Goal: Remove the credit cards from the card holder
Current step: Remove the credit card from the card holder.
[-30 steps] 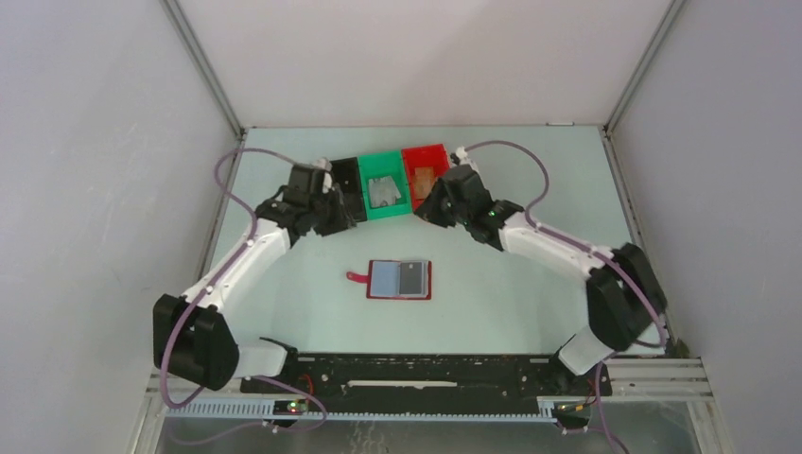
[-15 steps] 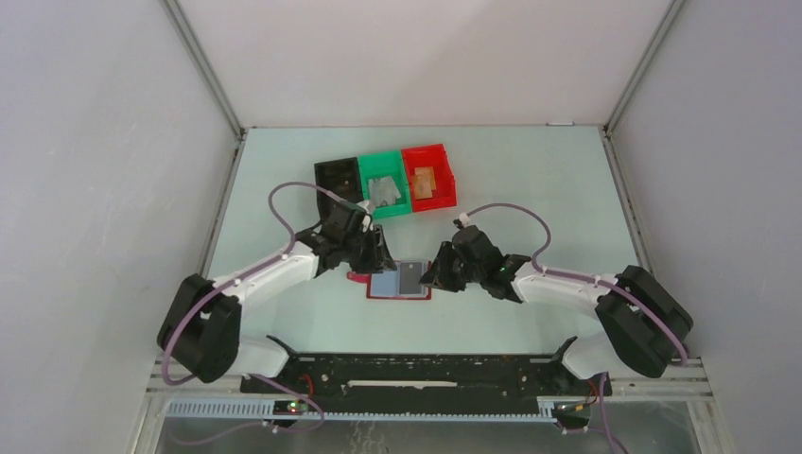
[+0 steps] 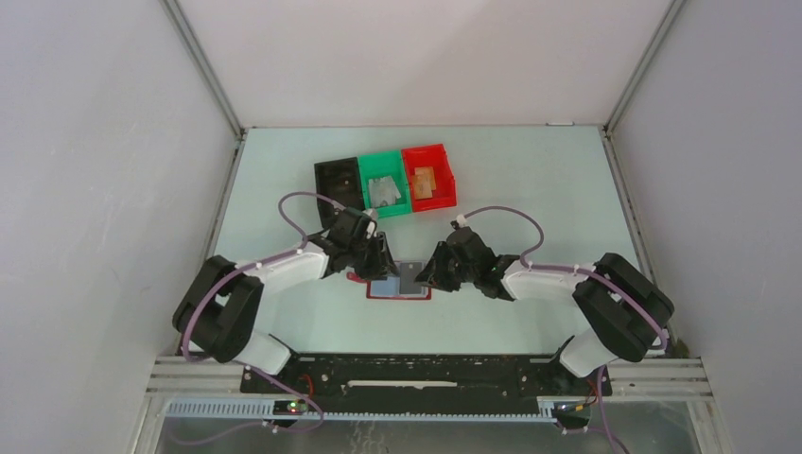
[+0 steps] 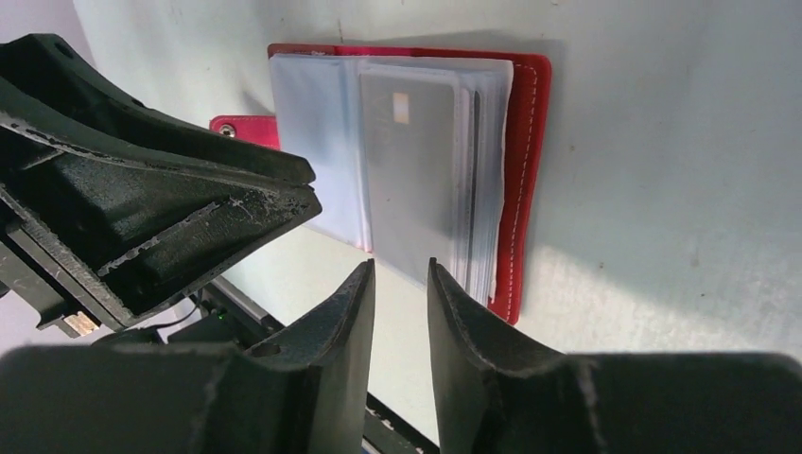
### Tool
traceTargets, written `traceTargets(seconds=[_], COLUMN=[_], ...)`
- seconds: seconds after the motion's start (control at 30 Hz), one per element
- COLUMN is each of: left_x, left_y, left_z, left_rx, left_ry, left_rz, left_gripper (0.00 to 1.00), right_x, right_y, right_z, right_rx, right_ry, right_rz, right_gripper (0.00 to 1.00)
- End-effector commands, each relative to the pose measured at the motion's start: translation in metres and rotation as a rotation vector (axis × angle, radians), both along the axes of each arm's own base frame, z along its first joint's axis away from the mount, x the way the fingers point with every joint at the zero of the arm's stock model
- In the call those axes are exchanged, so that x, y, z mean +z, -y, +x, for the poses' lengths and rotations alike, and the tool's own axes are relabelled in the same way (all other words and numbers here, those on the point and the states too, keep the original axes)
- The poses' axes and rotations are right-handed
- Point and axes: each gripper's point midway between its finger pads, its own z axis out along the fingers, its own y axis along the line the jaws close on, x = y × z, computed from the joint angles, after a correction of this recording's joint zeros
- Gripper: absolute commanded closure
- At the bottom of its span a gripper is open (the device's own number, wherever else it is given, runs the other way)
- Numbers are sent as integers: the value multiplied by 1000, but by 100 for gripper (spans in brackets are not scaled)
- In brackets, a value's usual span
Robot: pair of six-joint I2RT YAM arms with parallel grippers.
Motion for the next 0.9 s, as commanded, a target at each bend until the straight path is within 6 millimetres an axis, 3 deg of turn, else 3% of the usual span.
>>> traceTargets(seconds=[0.0,0.43,0.7,0.87], left_x=[-7,-18,-25,-25], left_y=[3,-1,1,2], left_z=[2,1,-1,-1], left_rx=[7,17,10,7], left_ry=[-17,-47,-62,-64], left_rz=[-32,-39,-45,-50], left_gripper=[54,55,55,55], right_x=[-1,-21,9,16], right_y=[0,-6,-30,-37], right_z=[13,9,11,10], right_rx=[-40,-26,43,68], right_ry=[19,-29,26,33], right_rz=[-14,-15,125,171], right_gripper=[63,62,62,62])
